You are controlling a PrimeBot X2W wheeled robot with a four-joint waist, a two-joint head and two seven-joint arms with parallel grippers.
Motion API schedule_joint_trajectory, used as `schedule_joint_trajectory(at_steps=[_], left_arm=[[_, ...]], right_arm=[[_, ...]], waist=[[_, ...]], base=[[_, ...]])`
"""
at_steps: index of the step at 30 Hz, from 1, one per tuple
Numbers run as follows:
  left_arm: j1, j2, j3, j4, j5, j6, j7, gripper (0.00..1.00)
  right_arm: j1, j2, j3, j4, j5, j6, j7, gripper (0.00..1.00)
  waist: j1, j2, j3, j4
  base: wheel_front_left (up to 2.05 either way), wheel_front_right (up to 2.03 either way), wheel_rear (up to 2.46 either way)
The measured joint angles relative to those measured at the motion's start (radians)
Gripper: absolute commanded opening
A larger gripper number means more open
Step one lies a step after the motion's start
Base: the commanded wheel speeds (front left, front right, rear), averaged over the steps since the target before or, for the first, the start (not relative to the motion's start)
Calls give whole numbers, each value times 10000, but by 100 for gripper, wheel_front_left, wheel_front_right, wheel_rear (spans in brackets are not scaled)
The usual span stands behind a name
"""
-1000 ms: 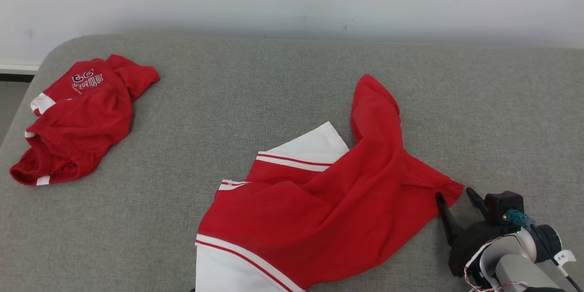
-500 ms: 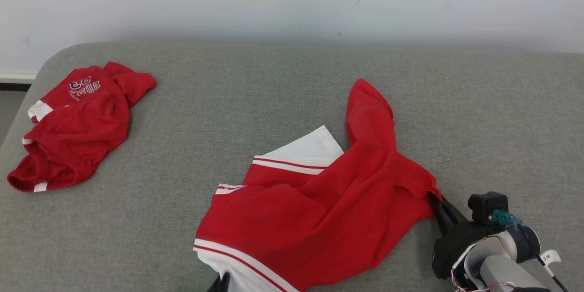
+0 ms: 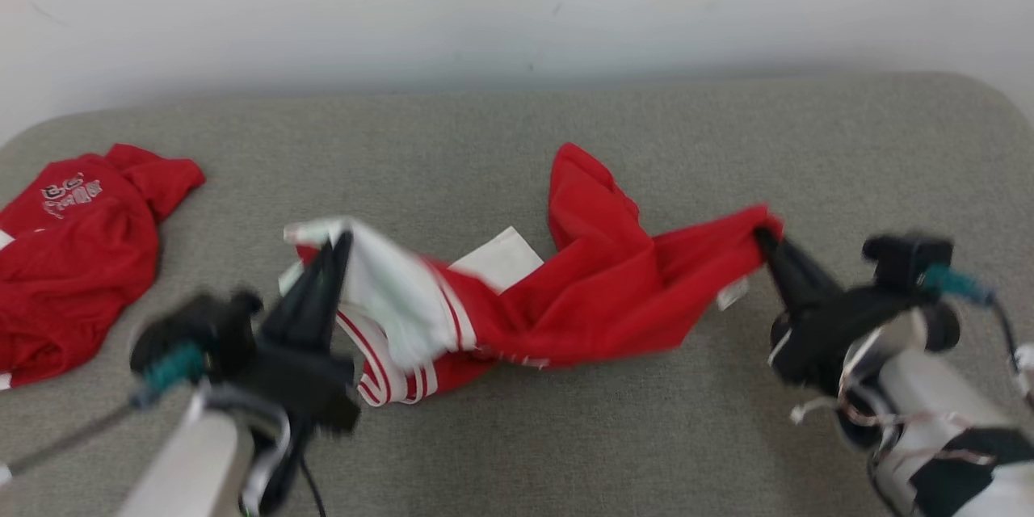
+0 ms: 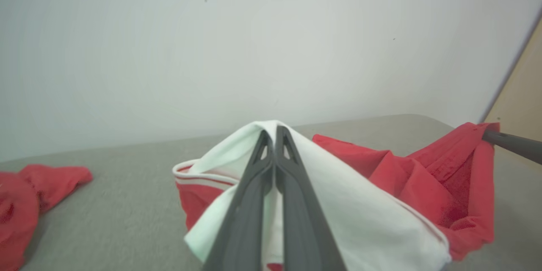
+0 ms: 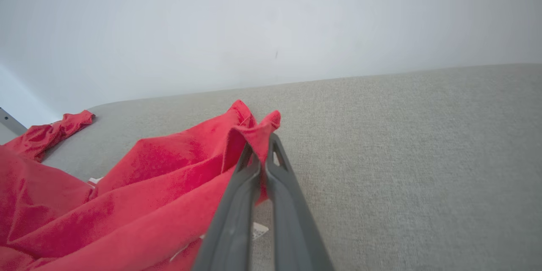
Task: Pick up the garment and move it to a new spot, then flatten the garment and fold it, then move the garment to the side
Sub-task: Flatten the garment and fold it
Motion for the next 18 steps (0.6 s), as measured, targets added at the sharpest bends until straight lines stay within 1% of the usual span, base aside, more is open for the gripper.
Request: schedule_joint_trajectory(at_steps=[1,4,8,9,10,13,18], left_arm=[[-540,167,-90,-111,-75,0,221,0],[-2231,405,-274,-265,-600,0,880,0],[-4900,763,-387,2,-1254,0,1820,0],[-5622,821,-389,184,-1379,0,2048,0],[-7034,947,-477,495,-1457,0,2416,0],[-9163,1072,-495,1114,-1524,0,2811,0],[-12336,1083,-508,2433,-1379,-4,3028,0]], right_arm=[[-275,-67,-98,-146,136,0,207,0],[-1253,-226,-566,-407,430,0,752,0],[-3188,-265,-1452,-209,834,0,1632,0],[-3768,-261,-1661,-67,851,0,1841,0],[-4936,-230,-1967,198,848,0,2268,0],[-6725,-65,-2604,759,748,0,2761,0],[-9755,274,-3894,2247,437,0,3110,0]], waist=[[0,0,79,-49],[1,1,396,-172],[2,1,1028,-301],[2,1,1229,-329],[2,1,1660,-375],[3,2,2365,-449],[4,3,3562,-605]], base=[[0,0,0],[0,0,0],[0,0,0],[0,0,0],[0,0,0],[0,0,0],[0,0,0]])
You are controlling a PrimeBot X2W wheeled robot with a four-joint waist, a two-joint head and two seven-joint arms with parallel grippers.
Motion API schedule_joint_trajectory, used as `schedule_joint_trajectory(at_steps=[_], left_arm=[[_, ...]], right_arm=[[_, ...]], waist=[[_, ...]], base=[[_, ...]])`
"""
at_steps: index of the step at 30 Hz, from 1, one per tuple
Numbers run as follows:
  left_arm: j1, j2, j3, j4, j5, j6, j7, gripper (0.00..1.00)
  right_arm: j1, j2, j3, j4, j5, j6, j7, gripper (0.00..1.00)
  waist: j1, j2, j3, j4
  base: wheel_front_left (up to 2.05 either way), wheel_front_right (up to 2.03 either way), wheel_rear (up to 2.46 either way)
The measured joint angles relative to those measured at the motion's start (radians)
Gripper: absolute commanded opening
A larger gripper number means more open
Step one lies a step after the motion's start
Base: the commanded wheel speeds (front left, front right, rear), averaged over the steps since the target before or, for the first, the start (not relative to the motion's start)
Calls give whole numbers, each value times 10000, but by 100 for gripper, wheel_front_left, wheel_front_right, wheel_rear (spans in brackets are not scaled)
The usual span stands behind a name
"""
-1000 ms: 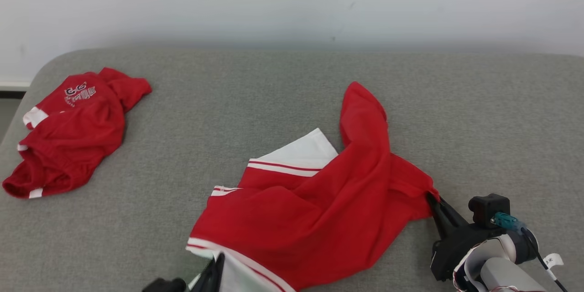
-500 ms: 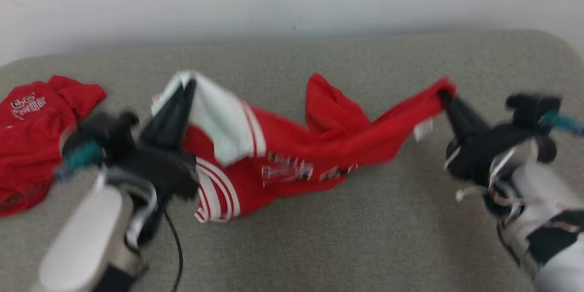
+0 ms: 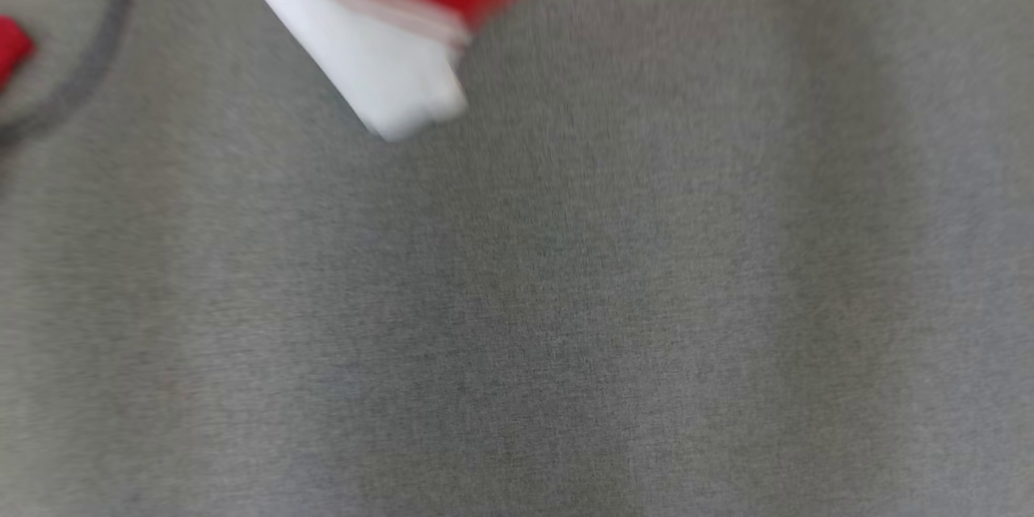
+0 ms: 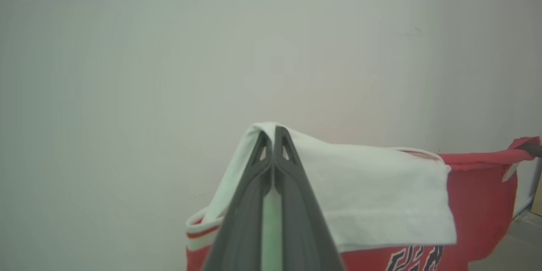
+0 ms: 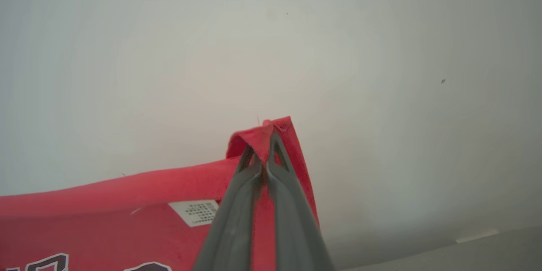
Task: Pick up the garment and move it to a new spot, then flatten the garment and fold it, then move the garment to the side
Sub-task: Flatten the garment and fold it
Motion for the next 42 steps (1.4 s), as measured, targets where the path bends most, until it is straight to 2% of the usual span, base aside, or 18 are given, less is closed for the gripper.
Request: schedule_joint_trajectory(at_steps=[4,10,19,23,30,37,42], left_arm=[[-2105,-171,-71,1057,205,0,-69,0],[-4398,-681,12,2640,385,82,-422,0],[-5506,-1281,-483,4123,418,65,-863,0],[-5525,-1254,-849,4458,339,23,-1076,0],[-5043,-1093,-1256,4489,-579,6,-1532,0],[-2774,-708,-1783,3590,-1499,6,-2499,0],[-608,-274,-1799,2640,-2071,6,-3112,0]], right_arm=[[-2122,265,-844,1248,-514,0,-98,0],[-4313,573,-1434,2696,-1538,0,-600,0],[-5491,1041,-1856,3985,-2301,0,-1175,0],[-5514,1124,-1896,4249,-2520,0,-1256,0],[-5294,1143,-2123,4470,-2594,0,-1275,0],[-3782,1720,-1950,3933,-2034,0,-1195,0],[-1453,1887,-1407,2635,-1267,0,-1020,0]], waist=[[0,0,897,-141],[-1,0,2002,-329],[-2,1,3009,-537],[-2,0,3317,-618],[-3,-1,3391,-579],[-5,-1,2764,-513],[-6,-3,2022,-447]], base=[[0,0,0],[0,0,0],[0,0,0],[0,0,0],[0,0,0],[0,0,0],[0,0,0]])
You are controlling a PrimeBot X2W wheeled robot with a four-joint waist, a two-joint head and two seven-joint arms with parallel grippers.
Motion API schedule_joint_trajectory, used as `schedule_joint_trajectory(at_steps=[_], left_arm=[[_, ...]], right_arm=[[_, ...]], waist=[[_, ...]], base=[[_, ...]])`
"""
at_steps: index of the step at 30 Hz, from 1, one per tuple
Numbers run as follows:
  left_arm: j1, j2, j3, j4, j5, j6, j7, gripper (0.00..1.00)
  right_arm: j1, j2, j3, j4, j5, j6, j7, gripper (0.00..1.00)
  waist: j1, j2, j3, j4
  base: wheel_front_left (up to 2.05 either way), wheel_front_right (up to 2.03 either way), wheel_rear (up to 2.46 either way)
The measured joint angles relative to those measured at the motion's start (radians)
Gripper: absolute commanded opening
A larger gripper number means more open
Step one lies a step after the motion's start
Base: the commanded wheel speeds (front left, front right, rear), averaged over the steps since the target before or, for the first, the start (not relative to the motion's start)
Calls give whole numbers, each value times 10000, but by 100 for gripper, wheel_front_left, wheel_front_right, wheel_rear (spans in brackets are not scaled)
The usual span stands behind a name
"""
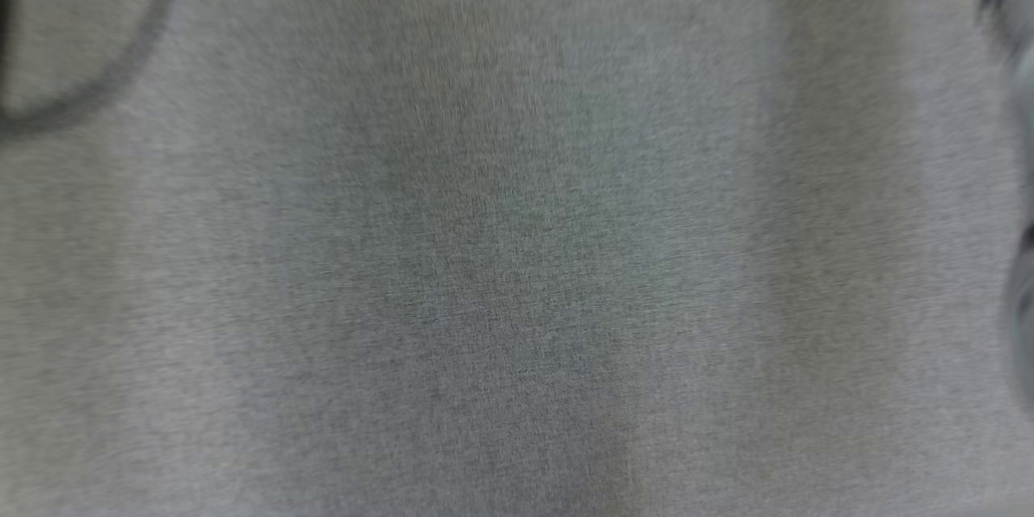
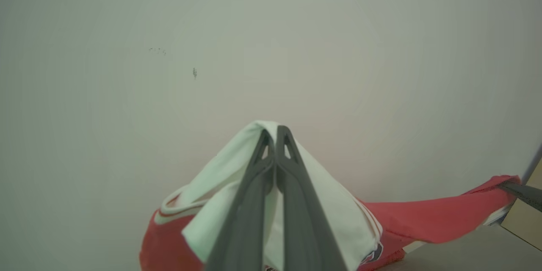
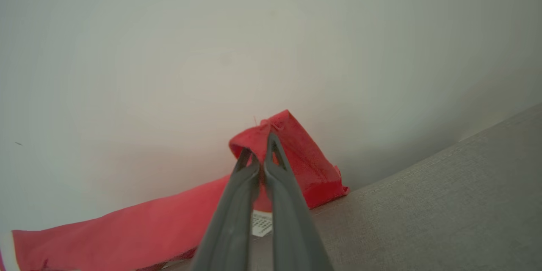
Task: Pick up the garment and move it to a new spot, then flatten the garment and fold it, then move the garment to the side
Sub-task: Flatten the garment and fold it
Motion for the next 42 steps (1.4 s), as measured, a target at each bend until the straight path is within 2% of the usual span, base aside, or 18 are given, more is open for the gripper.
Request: schedule_joint_trajectory(at_steps=[4,12,15,18,24,34,42], left_arm=[[2128,389,236,-1049,-376,167,-244,0],[6583,997,502,-3833,-817,1231,-343,0],[8583,1089,566,-5179,-1024,1835,-374,0],[9919,1074,535,-5839,-1175,2184,-382,0],[12197,786,727,-6924,-1267,2587,-387,0],[15621,232,1124,-7691,-1114,2719,-412,0],[16978,-345,1511,-7275,-1066,2357,-412,0]], right_arm=[[2245,-155,347,-1317,794,0,142,0],[6510,-353,596,-3797,2036,0,566,0],[8249,-311,493,-4836,2311,0,809,0],[9552,-286,357,-5567,2368,0,1049,0],[11970,-82,-431,-6773,2391,0,1505,0],[15375,686,-1906,-8086,1937,0,2299,0],[16798,943,-2562,-8682,1716,0,2769,0]], waist=[[-1,-1,-724,67],[-3,-2,-2227,205],[-3,-2,-2921,252],[-3,-2,-3396,281],[-2,-3,-4219,343],[-1,-2,-5234,552],[0,-2,-5704,733]], base=[[0,0,0],[0,0,0],[0,0,0],[0,0,0],[0,0,0],[0,0,0],[0,0,0]])
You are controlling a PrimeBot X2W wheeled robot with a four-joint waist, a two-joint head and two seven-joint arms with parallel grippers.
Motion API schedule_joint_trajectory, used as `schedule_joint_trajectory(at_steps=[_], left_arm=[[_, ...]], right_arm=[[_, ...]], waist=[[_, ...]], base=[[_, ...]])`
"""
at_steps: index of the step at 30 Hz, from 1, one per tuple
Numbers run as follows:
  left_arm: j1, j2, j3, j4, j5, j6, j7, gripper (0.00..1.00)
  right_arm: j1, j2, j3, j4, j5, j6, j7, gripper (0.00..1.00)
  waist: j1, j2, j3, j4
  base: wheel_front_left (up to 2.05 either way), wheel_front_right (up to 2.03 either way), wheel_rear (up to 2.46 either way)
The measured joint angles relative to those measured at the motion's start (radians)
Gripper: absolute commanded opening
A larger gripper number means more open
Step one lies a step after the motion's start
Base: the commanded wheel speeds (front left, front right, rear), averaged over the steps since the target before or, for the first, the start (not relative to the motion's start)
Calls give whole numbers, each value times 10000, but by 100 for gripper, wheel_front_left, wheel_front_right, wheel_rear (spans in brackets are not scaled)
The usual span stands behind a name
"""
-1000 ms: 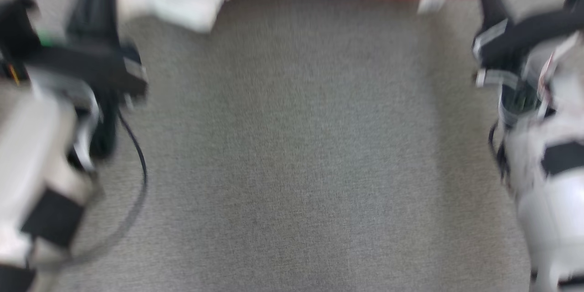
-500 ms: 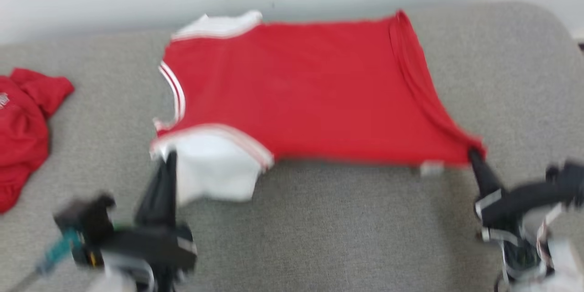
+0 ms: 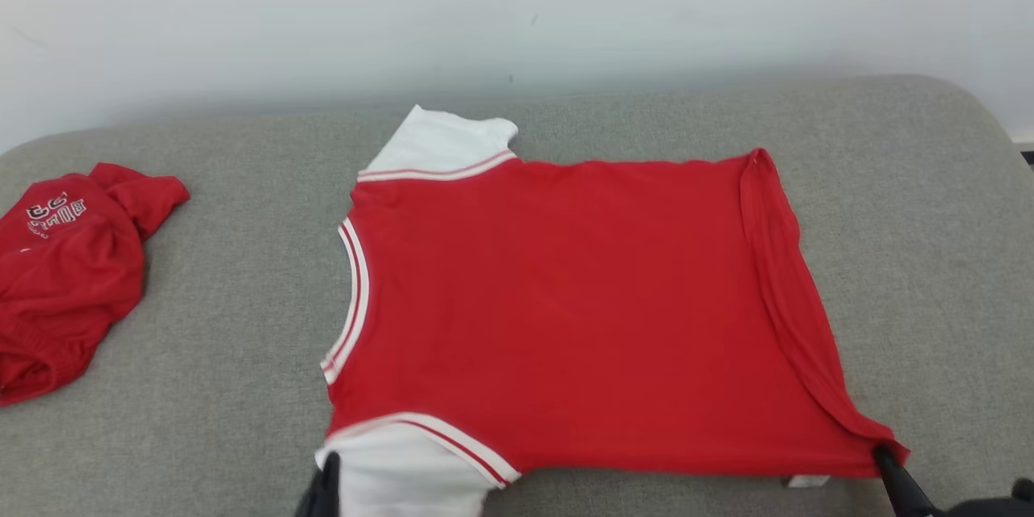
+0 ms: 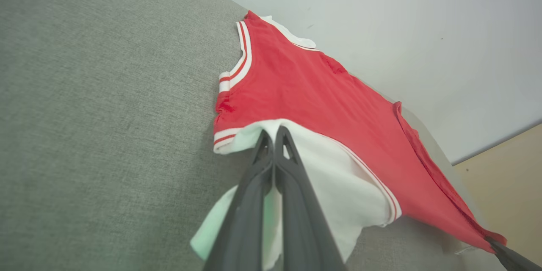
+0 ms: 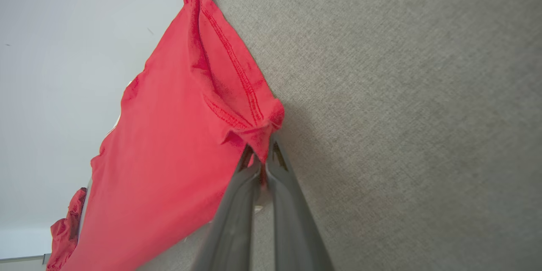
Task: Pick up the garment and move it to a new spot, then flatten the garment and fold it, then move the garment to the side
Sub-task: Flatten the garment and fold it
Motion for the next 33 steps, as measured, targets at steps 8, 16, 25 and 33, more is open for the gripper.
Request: schedule_joint_trajectory(at_steps=[8,16,25,33], left_arm=[[131,-410,-21,387,155,-337,-2,0],[-570,-244,21,403,372,-608,224,0],[-2436,-134,-182,1003,706,-794,976,0],[-4351,-12,130,2826,512,-1243,1373,0]], right_arm=[[433,-4,238,113,541,0,86,0],[-118,-8,422,391,1108,0,353,0],[-1756,-10,522,1302,1565,-2,558,0],[-3798,-10,637,2464,1551,-2,627,0]], waist=[[2,2,-165,24],[2,2,-126,-23],[3,2,260,-85],[3,3,773,-255]], base=[[0,0,0],[0,0,0],[0,0,0],[0,0,0]])
